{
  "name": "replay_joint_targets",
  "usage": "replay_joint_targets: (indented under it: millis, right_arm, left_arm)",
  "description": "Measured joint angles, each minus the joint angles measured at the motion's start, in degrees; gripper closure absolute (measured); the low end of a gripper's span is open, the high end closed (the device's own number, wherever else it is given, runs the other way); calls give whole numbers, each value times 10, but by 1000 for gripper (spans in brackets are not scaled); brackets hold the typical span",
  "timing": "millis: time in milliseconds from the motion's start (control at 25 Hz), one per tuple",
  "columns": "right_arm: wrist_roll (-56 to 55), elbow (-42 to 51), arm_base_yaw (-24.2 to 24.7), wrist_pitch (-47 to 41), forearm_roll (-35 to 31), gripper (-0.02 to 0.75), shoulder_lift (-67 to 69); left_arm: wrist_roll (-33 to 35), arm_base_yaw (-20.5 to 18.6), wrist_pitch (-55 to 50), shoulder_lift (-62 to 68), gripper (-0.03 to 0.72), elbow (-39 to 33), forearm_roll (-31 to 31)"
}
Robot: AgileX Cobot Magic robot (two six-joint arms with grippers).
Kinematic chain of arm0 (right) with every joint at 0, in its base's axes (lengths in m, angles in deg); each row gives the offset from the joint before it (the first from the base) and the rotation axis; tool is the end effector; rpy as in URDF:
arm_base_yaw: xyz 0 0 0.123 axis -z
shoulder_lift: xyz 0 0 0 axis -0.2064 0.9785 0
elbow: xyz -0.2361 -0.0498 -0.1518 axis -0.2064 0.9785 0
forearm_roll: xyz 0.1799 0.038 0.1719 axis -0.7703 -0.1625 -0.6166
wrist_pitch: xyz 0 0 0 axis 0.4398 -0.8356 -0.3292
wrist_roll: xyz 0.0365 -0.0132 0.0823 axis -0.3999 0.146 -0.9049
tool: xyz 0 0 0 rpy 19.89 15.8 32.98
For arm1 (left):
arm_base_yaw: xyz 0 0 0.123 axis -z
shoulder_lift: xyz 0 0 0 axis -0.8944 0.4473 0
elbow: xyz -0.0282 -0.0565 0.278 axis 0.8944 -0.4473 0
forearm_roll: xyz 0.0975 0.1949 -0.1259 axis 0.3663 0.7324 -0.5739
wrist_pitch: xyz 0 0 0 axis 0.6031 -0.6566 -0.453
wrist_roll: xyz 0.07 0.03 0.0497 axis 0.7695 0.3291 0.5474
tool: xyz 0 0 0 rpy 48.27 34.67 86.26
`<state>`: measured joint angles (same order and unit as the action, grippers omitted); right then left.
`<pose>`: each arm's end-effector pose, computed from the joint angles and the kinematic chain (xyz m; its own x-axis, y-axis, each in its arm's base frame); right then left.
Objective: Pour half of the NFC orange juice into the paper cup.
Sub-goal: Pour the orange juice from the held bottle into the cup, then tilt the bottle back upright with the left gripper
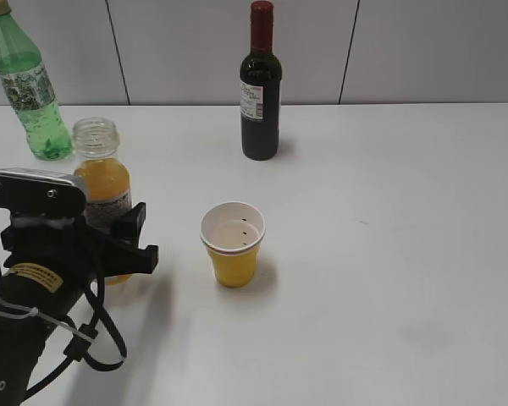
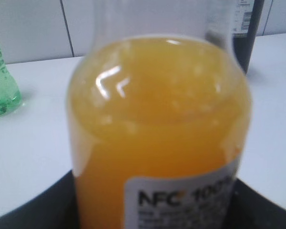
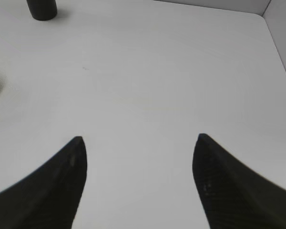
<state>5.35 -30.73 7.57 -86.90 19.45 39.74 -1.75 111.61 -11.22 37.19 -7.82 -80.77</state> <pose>0.0075 0.0074 0.2629 -0.4160 -0.0781 -0.9060 -0.1623 0.9867 -0.0106 0.2089 -0.1417 0.1138 -0.2739 0.1054 -0.9560 0.0868 0.9926 0.0846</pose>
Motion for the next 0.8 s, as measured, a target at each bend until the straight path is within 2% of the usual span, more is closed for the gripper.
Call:
replay_joint_targets:
  millis: [160, 360, 800]
  right_arm:
    - [0, 0, 0, 0, 0, 210, 0]
    - [0, 0, 0, 0, 0, 210, 0]
    - [0, 0, 0, 0, 0, 210, 0]
  left_arm:
    - [5, 0, 0, 0, 222, 0, -1]
    - [46, 0, 0, 0, 222, 0, -1]
    - [174, 0, -1, 0, 222, 23, 17]
